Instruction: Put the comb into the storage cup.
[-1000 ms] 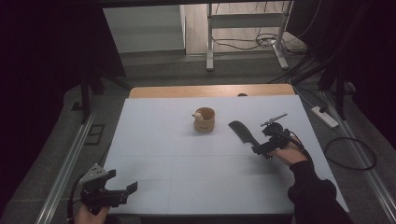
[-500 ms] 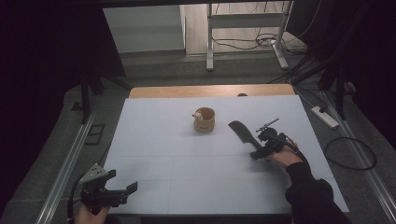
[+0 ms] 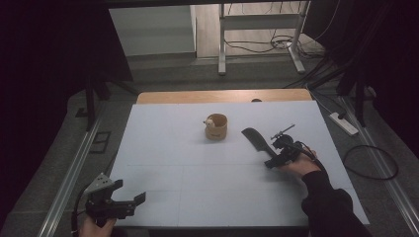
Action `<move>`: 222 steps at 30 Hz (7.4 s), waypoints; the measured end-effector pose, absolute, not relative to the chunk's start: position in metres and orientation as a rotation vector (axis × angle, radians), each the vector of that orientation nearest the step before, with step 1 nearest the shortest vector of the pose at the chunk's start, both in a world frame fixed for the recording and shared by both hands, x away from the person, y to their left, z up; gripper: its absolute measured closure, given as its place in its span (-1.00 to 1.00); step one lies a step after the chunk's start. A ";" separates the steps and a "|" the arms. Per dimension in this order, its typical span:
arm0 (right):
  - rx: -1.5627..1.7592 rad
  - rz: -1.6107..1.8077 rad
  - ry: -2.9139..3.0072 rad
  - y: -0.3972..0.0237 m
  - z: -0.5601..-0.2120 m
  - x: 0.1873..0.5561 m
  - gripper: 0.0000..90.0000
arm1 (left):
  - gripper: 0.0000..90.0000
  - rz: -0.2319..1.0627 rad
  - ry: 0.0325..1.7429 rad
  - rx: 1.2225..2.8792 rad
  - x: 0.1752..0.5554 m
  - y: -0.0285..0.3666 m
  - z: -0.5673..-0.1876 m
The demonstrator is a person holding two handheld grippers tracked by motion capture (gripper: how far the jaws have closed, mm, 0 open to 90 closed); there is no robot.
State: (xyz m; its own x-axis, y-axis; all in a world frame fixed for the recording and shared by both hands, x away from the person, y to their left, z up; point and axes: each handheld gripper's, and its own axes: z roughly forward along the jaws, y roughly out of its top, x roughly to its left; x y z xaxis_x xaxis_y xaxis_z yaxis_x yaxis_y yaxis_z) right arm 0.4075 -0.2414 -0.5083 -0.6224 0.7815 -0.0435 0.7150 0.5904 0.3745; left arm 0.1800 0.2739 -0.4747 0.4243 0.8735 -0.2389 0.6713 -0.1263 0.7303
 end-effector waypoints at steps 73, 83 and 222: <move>1.183 0.841 2.504 -0.265 -0.470 0.368 0.61 | -1.00 0.206 1.079 1.943 0.220 0.250 -0.463; 1.189 0.879 2.468 -0.267 -0.465 0.359 0.61 | -1.00 0.208 1.046 1.934 0.234 0.248 -0.456; 0.417 1.164 2.442 -0.193 -0.447 0.243 0.61 | -0.47 -0.448 0.770 1.832 0.338 0.123 -0.425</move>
State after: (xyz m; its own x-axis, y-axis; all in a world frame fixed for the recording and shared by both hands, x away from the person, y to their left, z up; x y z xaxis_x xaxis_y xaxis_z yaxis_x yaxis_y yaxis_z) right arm 0.2431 -0.1932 -0.4468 -0.8750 0.4281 -0.2262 0.0939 0.6082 0.7882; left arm 0.3381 0.1227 -0.4248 0.7228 0.2963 -0.6244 0.6892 -0.2428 0.6826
